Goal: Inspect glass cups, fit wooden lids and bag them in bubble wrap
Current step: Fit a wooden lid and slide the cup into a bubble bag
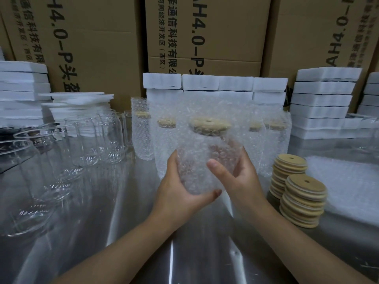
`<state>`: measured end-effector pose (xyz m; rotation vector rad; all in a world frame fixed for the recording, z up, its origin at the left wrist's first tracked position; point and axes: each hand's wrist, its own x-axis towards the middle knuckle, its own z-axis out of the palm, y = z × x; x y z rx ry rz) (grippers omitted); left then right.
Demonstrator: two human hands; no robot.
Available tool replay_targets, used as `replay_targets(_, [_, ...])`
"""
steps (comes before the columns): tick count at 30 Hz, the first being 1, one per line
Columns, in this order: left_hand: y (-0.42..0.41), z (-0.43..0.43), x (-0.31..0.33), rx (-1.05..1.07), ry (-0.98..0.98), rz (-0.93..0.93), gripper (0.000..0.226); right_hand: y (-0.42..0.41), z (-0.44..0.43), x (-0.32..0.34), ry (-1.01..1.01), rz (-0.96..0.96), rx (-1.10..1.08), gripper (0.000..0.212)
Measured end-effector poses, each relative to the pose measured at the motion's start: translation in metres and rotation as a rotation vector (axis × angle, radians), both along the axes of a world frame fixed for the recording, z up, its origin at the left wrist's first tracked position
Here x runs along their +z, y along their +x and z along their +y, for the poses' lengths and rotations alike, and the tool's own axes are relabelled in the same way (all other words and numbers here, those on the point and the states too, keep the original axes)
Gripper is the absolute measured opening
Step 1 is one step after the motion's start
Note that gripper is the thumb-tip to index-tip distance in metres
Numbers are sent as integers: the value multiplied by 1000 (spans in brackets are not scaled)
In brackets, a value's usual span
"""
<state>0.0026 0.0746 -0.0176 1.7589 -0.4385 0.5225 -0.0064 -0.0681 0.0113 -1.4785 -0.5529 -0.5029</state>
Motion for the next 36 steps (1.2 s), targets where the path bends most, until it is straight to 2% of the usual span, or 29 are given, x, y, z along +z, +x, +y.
replay_targets(2, [4, 3, 2, 56, -84, -15, 109, -1, 0, 3, -3, -18, -31, 43])
replay_targets(5, [11, 7, 5, 203, -271, -57, 112, 1, 0, 2, -5, 1, -114, 44])
replay_targets(9, [36, 28, 7, 531, -448, -94, 93, 2, 0, -4, -38, 36, -171, 37])
replay_targets(11, [53, 45, 3, 637, -488, -53, 97, 2, 0, -6, -47, 47, -173, 34])
replay_targets(14, [77, 66, -4, 750, -420, 41, 103, 3, 1, -5, -99, 35, -190, 34])
replay_targets(18, [108, 85, -12, 718, -306, 168, 103, -3, 8, -8, -277, -59, -199, 31])
replay_targets(20, [122, 87, -10, 676, -252, 188, 100, -3, 9, -11, -428, -129, -191, 27])
replay_targets(25, [148, 79, -8, 571, -266, 201, 104, 1, 9, -13, -681, -288, -202, 35])
replay_targets(29, [157, 77, -11, 559, -269, 196, 115, 3, 9, -10, -736, -324, -208, 36])
replay_targets(36, [168, 85, -11, 549, -69, 273, 90, 0, 9, -9, -743, -344, -197, 35])
